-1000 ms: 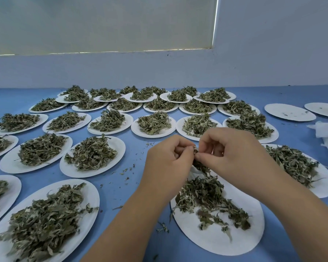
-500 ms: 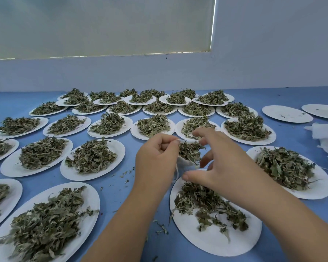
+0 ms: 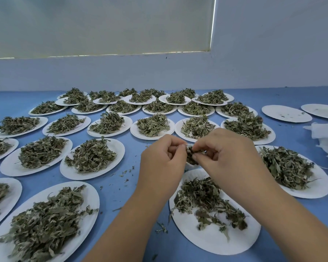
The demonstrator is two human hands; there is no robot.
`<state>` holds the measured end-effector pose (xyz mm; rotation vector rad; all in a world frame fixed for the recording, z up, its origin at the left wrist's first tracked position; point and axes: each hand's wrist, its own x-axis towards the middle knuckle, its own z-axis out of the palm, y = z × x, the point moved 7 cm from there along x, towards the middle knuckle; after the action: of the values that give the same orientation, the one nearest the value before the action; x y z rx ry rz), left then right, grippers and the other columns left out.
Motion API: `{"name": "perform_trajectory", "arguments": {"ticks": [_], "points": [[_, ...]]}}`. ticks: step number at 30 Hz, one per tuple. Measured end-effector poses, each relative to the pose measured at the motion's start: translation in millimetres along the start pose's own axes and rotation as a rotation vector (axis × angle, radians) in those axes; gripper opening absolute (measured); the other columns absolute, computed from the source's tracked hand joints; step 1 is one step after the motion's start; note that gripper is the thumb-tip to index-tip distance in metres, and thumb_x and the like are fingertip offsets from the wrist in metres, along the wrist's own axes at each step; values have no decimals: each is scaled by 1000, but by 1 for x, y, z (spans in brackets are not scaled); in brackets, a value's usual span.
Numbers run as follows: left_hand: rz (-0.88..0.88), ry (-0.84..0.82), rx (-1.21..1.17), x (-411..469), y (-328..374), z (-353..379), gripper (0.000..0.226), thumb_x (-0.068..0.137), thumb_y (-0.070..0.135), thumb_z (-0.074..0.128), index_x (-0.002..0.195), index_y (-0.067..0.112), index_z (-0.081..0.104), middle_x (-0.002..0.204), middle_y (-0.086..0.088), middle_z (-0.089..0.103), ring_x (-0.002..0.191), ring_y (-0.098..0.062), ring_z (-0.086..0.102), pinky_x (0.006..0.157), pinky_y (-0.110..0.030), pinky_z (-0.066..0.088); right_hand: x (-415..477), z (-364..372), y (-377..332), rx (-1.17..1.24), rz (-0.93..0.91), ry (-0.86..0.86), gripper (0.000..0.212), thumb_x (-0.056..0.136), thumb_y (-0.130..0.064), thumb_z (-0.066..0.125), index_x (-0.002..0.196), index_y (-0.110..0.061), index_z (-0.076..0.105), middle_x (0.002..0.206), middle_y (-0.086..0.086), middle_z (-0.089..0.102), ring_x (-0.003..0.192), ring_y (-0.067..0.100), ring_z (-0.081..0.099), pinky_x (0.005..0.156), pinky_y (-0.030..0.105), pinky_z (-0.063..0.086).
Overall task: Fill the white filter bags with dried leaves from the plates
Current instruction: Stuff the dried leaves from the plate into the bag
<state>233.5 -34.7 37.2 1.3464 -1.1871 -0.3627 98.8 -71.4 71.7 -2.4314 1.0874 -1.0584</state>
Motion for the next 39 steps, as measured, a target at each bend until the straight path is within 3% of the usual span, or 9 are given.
{"name": "perform_trajectory", "arguments": {"ticks": [3,9,12,18,23,27,29,33,39], "points": [[12,-66,-29,-3,3,6,22,91,6,59,77,22,66,53,11,59,41,2,51,43,-9,35,0,7,-1,-83,-16,-44,11,81,-18,71,84,-28,70,77,-15,51,69,0,49,61,15,40],[31,-38,-33,-3,6,3,25,91,7,60,77,27,66,57,12,62,44,1,53,45,-9,37,-1,6,2,79,49,-71,26,76,-19,77,89,-35,60,75,-18,60,77,-5,56,72,15,47],[16,-31,-54,-2,6,2,18,91,6,60,81,19,68,58,14,62,47,2,55,47,-8,37,-1,3,0,107,25,-54,17,79,-16,75,83,-31,69,73,-18,63,77,-5,59,71,16,48],[1,-47,-99,-2,8,3,19,91,2,60,79,16,67,50,17,56,39,2,47,42,-5,32,0,10,-10,-90,-134,-77,12,86,-16,67,76,-19,73,70,-3,64,72,15,55,65,38,48],[-27,3,-100,0,6,-4,17,92,8,60,81,19,67,55,15,59,41,2,46,43,-10,36,-1,12,-10,-98,-234,-154,21,90,-35,56,94,-26,75,94,-14,68,92,15,56,77,40,50],[-25,98,-79,2,4,-15,15,92,11,60,84,20,67,56,19,57,47,2,49,46,-9,38,-1,0,-8,-79,-319,-140,31,87,-50,57,109,-33,72,112,-24,63,105,6,53,89,24,45],[-22,106,-68,3,3,-16,13,93,12,60,85,19,67,55,19,55,46,0,46,45,-11,37,1,-5,-4,-77,-331,-152,35,87,-54,59,112,-34,71,117,-26,62,107,2,51,91,20,41],[-10,65,-73,2,5,-11,14,92,10,60,83,18,67,54,19,56,43,2,47,44,-8,34,0,8,-7,-152,-351,-291,37,88,-52,57,119,-36,66,125,-29,57,96,12,49,85,30,43],[-8,13,-82,0,7,-4,21,92,6,59,80,22,65,49,18,54,41,2,52,40,-13,42,-5,33,-14,-343,-378,-354,39,87,-60,38,99,-34,64,95,-23,55,88,14,43,82,30,40]]}}
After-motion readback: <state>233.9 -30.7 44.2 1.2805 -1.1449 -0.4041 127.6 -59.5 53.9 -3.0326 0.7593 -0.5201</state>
